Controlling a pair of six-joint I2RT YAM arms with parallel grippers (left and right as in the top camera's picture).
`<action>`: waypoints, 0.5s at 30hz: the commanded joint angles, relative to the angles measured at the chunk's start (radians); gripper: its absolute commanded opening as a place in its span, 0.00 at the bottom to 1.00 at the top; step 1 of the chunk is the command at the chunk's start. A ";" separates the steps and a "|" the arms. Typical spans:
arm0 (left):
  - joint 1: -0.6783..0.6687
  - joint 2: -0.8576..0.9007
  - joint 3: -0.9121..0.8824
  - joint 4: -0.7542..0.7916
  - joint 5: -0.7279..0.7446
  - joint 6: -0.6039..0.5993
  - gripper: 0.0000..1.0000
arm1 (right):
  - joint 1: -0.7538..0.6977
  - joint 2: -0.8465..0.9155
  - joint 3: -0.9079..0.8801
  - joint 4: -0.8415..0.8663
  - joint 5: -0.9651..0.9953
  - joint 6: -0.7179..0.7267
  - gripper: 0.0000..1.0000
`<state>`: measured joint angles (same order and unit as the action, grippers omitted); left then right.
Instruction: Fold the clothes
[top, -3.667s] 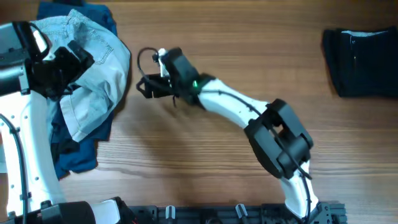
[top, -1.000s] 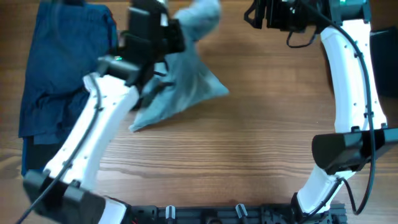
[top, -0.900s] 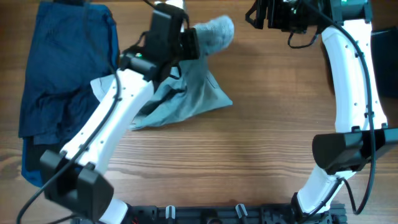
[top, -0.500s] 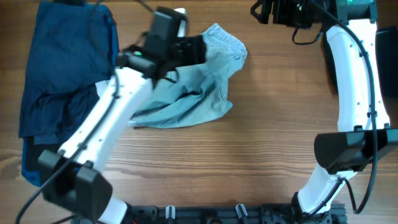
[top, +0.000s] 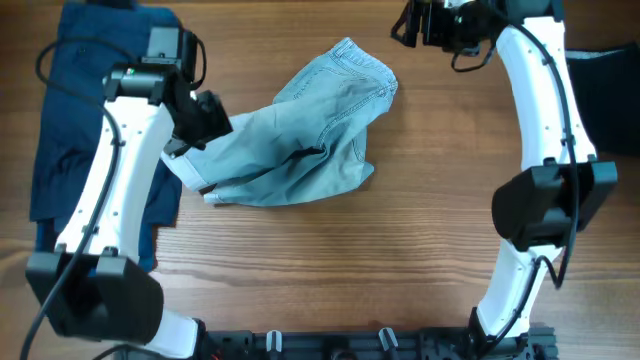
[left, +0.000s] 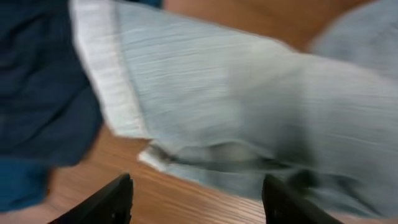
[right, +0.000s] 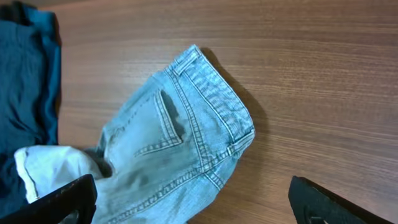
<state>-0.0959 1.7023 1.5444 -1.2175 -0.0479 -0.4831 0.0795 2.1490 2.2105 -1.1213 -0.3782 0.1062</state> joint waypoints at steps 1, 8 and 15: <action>0.040 0.030 -0.109 0.008 -0.129 -0.203 0.67 | 0.002 0.014 0.006 0.000 -0.021 -0.082 1.00; 0.124 0.030 -0.343 0.271 0.000 -0.230 0.65 | 0.002 0.024 0.006 0.010 -0.019 -0.106 0.99; 0.135 0.059 -0.348 0.386 -0.086 -0.236 0.62 | 0.002 0.053 0.006 0.010 -0.020 -0.108 1.00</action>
<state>0.0330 1.7329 1.2011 -0.8761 -0.0795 -0.6952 0.0795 2.1666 2.2105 -1.1133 -0.3817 0.0200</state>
